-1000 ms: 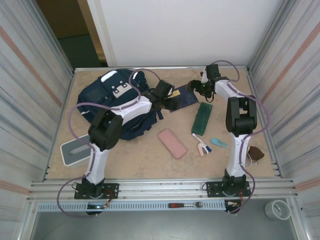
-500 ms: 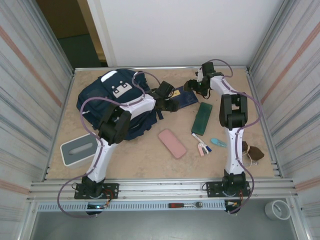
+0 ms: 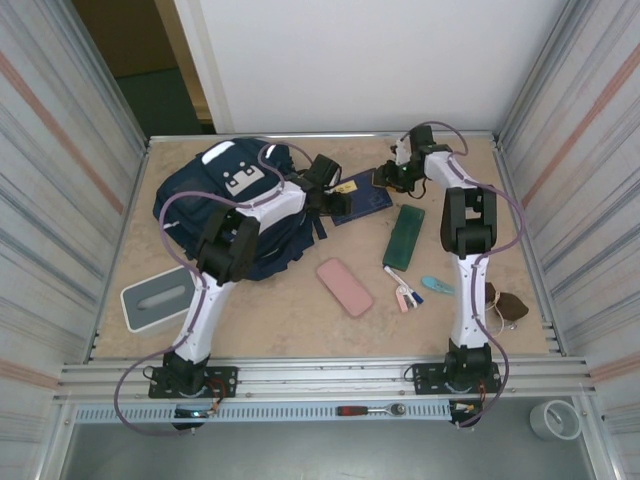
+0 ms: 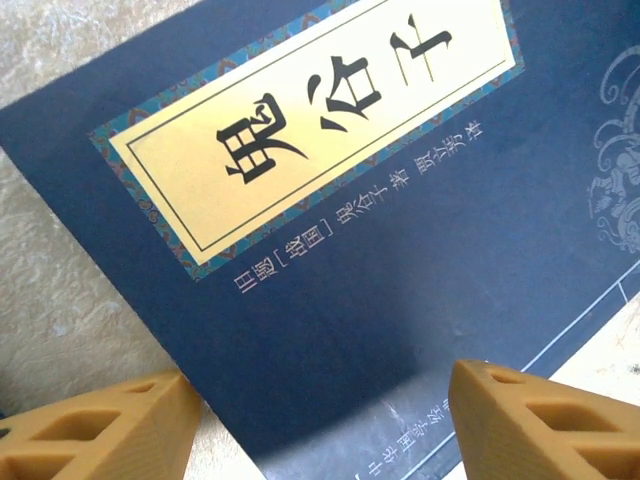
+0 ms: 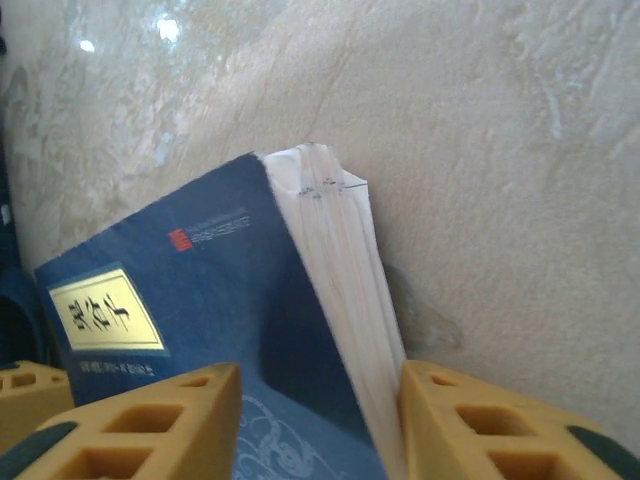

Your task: Pack books, pencil case, and school supplies into a backpack

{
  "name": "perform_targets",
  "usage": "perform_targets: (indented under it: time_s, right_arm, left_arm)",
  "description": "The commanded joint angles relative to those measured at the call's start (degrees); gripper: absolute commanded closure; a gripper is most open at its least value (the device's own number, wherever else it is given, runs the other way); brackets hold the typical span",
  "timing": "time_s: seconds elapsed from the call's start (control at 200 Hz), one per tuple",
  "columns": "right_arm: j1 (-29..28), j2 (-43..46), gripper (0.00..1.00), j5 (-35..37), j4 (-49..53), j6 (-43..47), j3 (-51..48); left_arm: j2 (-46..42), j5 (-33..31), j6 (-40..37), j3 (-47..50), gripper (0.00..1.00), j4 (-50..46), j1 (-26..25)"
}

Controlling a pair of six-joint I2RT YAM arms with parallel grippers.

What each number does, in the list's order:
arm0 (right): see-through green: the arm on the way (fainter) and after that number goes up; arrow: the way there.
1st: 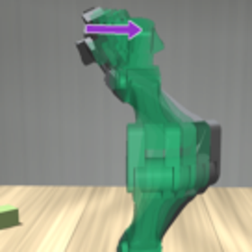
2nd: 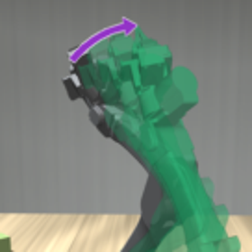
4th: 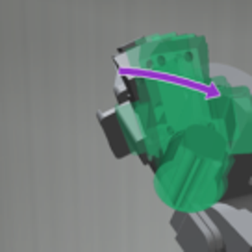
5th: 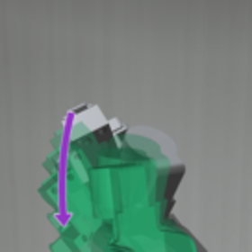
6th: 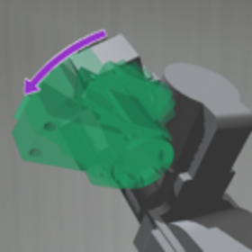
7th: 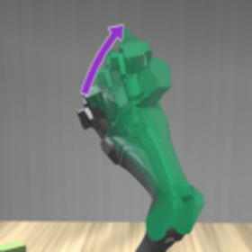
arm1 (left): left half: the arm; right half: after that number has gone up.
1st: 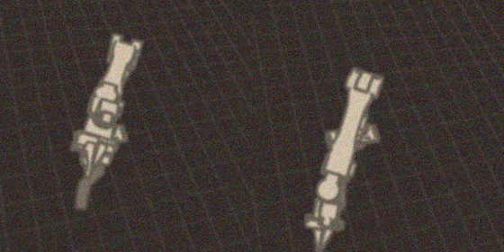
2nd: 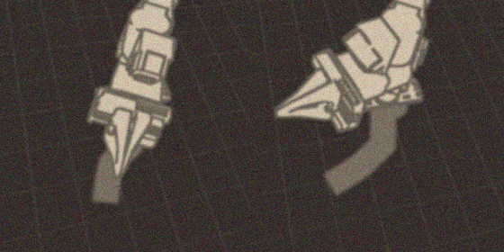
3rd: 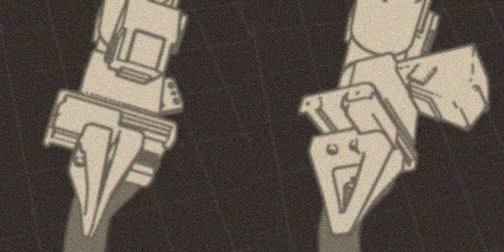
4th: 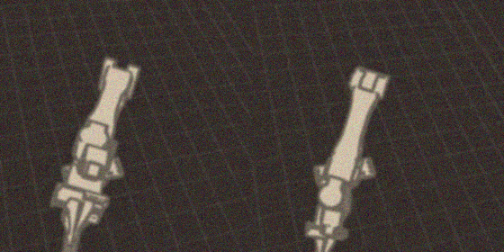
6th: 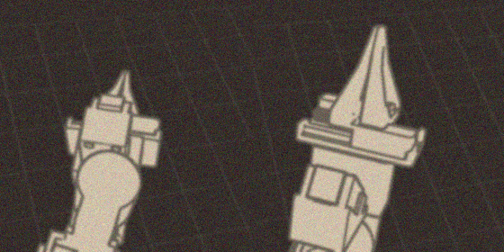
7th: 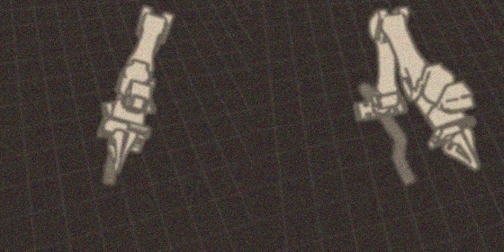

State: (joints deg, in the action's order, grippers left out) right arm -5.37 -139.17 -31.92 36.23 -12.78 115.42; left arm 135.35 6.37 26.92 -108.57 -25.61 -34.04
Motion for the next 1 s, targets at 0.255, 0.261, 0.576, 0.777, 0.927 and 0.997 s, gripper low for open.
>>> perform_targets:
  time_s: [0.255,0.261,0.576,0.777,0.927,0.997]
  right_arm:
    - [2.5,13.6,1.00,-10.2,-4.9,-3.5,-13.5]
    - [2.6,13.8,1.00,-10.2,-5.2,-3.8,-13.8]
    - [7.8,33.4,1.00,-12.6,-36.5,-32.9,-36.4]
    - [4.2,42.2,1.00,-9.3,-54.4,-49.1,-46.8]
    - [-1.7,47.0,1.00,-2.9,-61.0,-55.3,-51.4]
    - [-4.7,48.5,1.00,0.1,-63.1,-57.3,-53.0]
  left_arm:
    - [0.9,6.0,-1.4,-1.3,0.32,4.7,-0.4]
    - [0.7,6.0,-1.4,-1.2,0.32,4.7,-0.4]
    - [-21.1,7.3,0.8,17.5,0.23,18.1,0.0]
    - [-34.9,10.1,13.2,36.8,0.18,35.1,0.0]
    - [-40.4,11.0,23.1,45.7,0.12,44.5,-0.2]
    - [-42.4,10.3,26.7,49.5,0.09,48.4,-0.5]
